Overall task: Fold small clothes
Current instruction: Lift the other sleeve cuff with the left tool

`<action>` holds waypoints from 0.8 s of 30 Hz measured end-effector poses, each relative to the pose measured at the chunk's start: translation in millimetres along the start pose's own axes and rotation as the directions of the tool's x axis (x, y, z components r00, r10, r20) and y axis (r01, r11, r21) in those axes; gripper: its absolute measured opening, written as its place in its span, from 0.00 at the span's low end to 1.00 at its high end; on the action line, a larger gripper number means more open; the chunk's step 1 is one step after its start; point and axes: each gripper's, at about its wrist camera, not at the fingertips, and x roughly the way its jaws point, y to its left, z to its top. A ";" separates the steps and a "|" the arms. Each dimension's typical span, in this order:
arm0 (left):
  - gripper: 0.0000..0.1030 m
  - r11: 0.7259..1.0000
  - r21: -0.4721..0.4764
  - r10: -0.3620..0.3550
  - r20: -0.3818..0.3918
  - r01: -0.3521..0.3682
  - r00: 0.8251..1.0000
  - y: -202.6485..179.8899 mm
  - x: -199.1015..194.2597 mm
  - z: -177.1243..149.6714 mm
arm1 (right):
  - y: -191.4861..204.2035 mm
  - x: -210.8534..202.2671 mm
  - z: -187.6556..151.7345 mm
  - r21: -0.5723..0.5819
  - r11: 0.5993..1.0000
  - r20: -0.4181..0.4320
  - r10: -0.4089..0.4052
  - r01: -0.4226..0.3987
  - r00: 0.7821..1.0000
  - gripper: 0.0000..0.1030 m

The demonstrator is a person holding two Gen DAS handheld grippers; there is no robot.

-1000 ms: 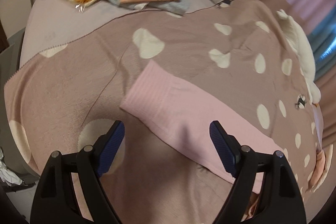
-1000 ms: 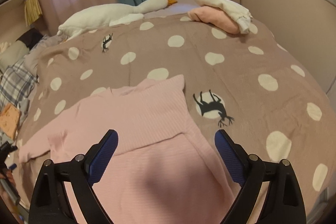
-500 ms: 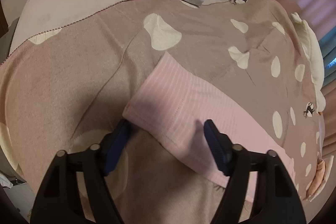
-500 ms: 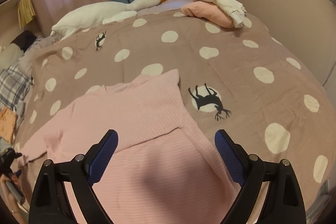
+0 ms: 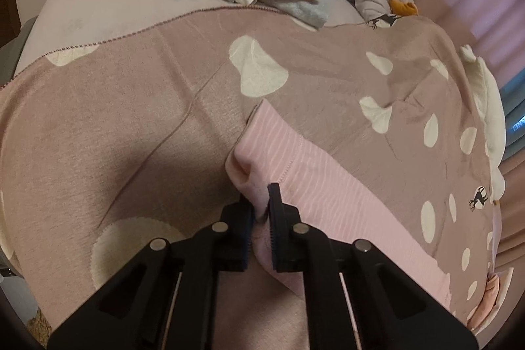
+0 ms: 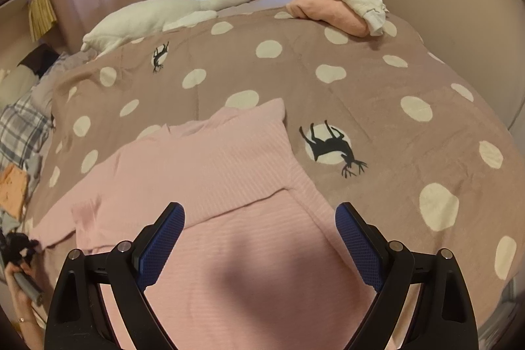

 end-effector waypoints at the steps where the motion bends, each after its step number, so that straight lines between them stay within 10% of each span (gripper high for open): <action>1: 0.07 1.000 0.004 -0.004 0.008 0.004 1.000 -1.5 -3.5 0.3 | -0.2 -1.1 -0.3 0.002 1.000 0.000 0.006 -0.006 1.000 0.90; 24: 0.06 0.962 0.192 -0.213 0.067 0.196 0.975 -91.7 -80.1 -22.7 | -4.2 -20.9 4.3 0.008 0.999 0.045 0.037 -0.038 0.998 0.90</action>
